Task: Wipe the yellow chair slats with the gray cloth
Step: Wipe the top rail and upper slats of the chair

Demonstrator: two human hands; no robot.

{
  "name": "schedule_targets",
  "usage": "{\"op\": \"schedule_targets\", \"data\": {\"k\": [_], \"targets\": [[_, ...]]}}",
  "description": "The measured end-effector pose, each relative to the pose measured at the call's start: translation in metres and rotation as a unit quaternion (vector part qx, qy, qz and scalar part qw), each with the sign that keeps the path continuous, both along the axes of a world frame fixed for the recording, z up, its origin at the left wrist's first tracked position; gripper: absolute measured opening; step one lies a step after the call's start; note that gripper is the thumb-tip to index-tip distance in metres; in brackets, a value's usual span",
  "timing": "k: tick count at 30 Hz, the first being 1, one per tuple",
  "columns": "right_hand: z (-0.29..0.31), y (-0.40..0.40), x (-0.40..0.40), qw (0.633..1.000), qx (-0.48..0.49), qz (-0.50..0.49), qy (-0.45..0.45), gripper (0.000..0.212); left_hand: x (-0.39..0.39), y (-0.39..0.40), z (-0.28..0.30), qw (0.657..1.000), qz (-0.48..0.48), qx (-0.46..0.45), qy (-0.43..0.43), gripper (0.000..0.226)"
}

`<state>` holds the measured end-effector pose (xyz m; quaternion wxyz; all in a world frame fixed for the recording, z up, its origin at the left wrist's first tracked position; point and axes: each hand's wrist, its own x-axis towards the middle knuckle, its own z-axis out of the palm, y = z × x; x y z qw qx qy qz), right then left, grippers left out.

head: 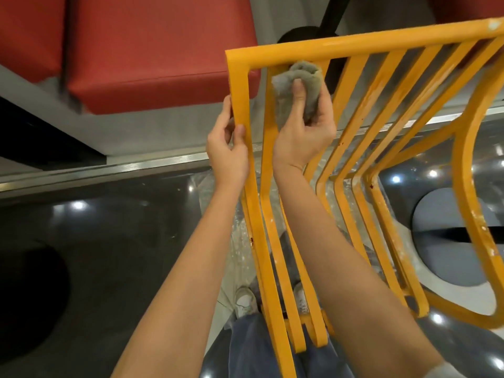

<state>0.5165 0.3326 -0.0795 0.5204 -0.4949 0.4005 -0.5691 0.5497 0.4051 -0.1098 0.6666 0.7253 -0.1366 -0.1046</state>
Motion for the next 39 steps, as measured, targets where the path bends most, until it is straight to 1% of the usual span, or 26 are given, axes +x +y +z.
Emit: {"op": "schedule_targets", "data": {"k": [2, 3, 8, 12, 15, 17, 20, 22, 23, 25, 27, 29, 32, 34, 36, 39], "targets": [[-0.002, 0.006, -0.002, 0.998, 0.024, -0.051, -0.03, 0.03, 0.001, 0.0, 0.001, 1.0, 0.005, -0.002, 0.004, 0.05], [-0.004, 0.01, -0.003, 0.997, 0.029, -0.061, -0.029, 0.028, 0.001, 0.0, 0.001, 1.0, 0.008, -0.006, 0.001, 0.05], [-0.01, 0.021, 0.014, 0.999, 0.047, -0.014, 0.01, 0.029, -0.001, 0.002, 0.003, 1.0, 0.006, 0.0, 0.013, 0.049], [-0.026, 0.012, 0.015, 0.996, 0.05, 0.009, 0.079, 0.013, -0.002, 0.001, 0.007, 1.0, 0.01, -0.001, 0.028, 0.05], [-0.041, 0.023, -0.005, 0.986, 0.078, 0.043, 0.143, 0.021, -0.004, 0.002, 0.009, 0.999, 0.018, 0.005, 0.03, 0.048], [-0.032, 0.023, -0.004, 0.987, 0.041, 0.059, 0.142, 0.021, -0.003, 0.002, 0.009, 0.999, 0.019, 0.004, 0.032, 0.049], [-0.009, 0.007, 0.014, 0.993, -0.027, 0.017, 0.114, 0.023, -0.003, 0.002, 0.009, 0.999, 0.015, -0.007, 0.051, 0.05], [-0.016, 0.003, 0.015, 0.992, -0.045, 0.026, 0.114, 0.027, -0.003, 0.002, 0.009, 0.998, 0.016, -0.005, 0.053, 0.05], [-0.029, 0.006, 0.008, 0.99, -0.037, 0.036, 0.134, 0.028, -0.003, 0.002, 0.01, 0.999, 0.018, 0.0, 0.049, 0.05], [-0.062, 0.015, -0.014, 0.979, 0.02, 0.066, 0.194, 0.024, -0.003, 0.002, 0.011, 0.999, 0.018, 0.002, 0.046, 0.049], [-0.076, 0.019, -0.028, 0.966, 0.05, 0.071, 0.243, 0.021, -0.004, 0.003, 0.012, 0.999, 0.017, -0.001, 0.047, 0.049], [-0.063, 0.013, -0.02, 0.97, 0.023, 0.053, 0.235, 0.023, -0.004, 0.002, 0.011, 0.999, 0.02, -0.002, 0.046, 0.049], [-0.027, -0.002, 0.004, 0.985, -0.057, 0.023, 0.162, 0.024, -0.002, 0.001, 0.009, 0.998, 0.028, 0.004, 0.051, 0.05], [-0.023, -0.006, 0.008, 0.989, -0.079, 0.027, 0.124, 0.02, -0.001, 0.001, 0.01, 0.998, 0.029, 0.005, 0.05, 0.049], [-0.044, -0.001, -0.002, 0.988, -0.046, 0.055, 0.135, 0.017, -0.001, 0.001, 0.011, 0.998, 0.027, 0.0, 0.049, 0.049], [-0.082, 0.013, -0.027, 0.971, 0.033, 0.09, 0.219, 0.023, -0.001, 0.001, 0.012, 0.998, 0.026, 0.008, 0.054, 0.049]]}}
